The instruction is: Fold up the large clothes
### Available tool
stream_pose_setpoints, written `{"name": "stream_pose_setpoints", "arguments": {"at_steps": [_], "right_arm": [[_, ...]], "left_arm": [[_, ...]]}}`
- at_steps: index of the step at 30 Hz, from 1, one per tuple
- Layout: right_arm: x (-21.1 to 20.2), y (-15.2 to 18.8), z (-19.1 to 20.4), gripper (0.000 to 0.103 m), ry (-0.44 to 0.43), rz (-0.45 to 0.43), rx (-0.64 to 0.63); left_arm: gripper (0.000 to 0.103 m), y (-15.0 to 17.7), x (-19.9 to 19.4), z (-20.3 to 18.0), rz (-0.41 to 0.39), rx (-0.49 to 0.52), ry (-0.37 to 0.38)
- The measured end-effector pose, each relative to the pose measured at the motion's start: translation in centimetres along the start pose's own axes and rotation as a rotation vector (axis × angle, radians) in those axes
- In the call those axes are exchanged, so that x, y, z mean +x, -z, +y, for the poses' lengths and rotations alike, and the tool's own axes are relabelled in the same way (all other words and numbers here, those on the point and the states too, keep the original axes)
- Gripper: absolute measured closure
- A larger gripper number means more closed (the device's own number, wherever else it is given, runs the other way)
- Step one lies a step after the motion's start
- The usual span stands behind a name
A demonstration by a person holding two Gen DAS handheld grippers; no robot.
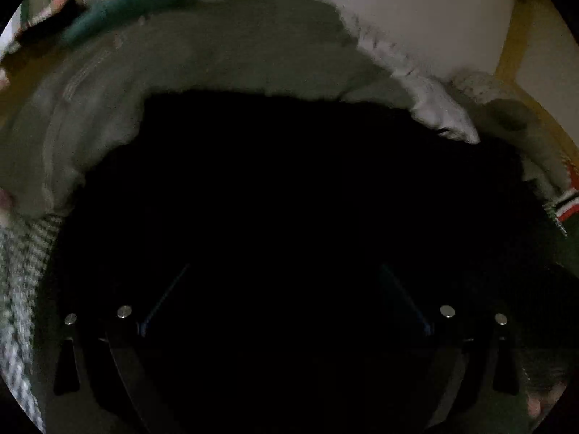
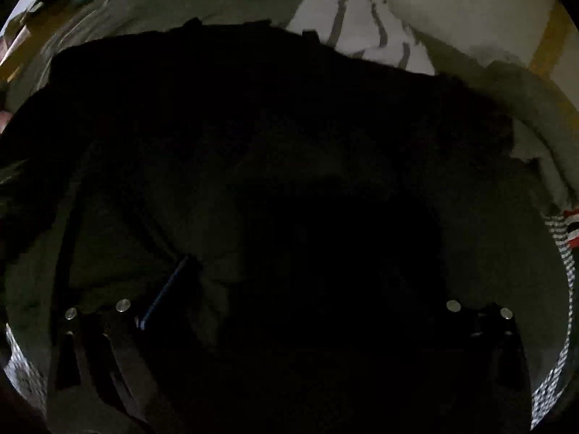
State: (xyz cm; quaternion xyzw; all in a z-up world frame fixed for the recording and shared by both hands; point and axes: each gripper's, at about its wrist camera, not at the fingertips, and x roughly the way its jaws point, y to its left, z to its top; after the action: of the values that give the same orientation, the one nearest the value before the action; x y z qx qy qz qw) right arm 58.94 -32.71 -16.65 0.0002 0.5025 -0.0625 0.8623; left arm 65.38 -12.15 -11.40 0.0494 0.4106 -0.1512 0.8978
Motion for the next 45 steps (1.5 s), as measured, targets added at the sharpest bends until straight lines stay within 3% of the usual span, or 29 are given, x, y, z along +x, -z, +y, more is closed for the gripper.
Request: {"name": "stream_pose_setpoints", "arguments": {"at_steps": [3,6,7,10,13,14,19,22,25,33,39,42,45], "right_arm": [[-1.3,0.0,-0.4,0.003,-0.019,0.028,0.019],[-5.7,2.3,-1.5,0.003,-0.112,-0.017,0.136],[-6.8,3.0,-1.7,0.003,-0.139,-0.037,0.168],[-5.5,4.9,0.4,0.003,-0.022,0.004,0.031],[-3.3,5.1,1.0,0.002,0.005,-0.011,0.000],[-2.3,3.8,0.8,0.002,0.007,-0.008,-0.004],[-0.7,3.4,0.7,0.002,-0.009,-0.025,-0.033],[-2.8,2.8,0.1,0.003,0.001,0.037,-0.017],[-4.5,3.3,-0.9,0.003,0.033,0.008,0.032],[-0.7,3.7,-0.7,0.002,0.056,-0.034,-0.009],[-1.0,3.4,-0.8,0.002,0.020,0.004,-0.015],[-2.3,3.4,-1.2,0.002,0.012,-0.026,0.012],[-5.4,5.3,-1.7,0.002,-0.022,-0.093,0.074]], "left_arm": [[0.004,2.1,-4.0,-0.3,-0.031,0.004,-0.003],[0.004,4.5,-1.0,-1.0,0.084,0.079,-0.057],[0.004,5.2,-0.6,-1.0,0.069,0.090,-0.054],[0.004,6.7,-0.4,-0.5,-0.055,0.072,-0.034],[0.004,7.5,0.1,-1.1,-0.125,0.098,-0.055],[0.004,7.7,0.3,-1.1,-0.140,0.096,-0.055],[0.004,7.2,0.8,-1.3,-0.129,0.096,-0.072],[0.004,7.0,-1.5,-1.0,-0.105,0.089,-0.072],[0.004,7.8,-2.1,-0.4,-0.102,0.105,-0.073],[0.004,8.5,-0.5,-1.4,-0.184,0.129,-0.143],[0.004,7.9,-0.3,-1.6,-0.139,0.129,-0.157],[0.004,7.4,-1.3,-1.6,-0.073,0.121,-0.150],[0.004,7.9,-3.6,-1.8,-0.065,0.122,-0.149]]}}
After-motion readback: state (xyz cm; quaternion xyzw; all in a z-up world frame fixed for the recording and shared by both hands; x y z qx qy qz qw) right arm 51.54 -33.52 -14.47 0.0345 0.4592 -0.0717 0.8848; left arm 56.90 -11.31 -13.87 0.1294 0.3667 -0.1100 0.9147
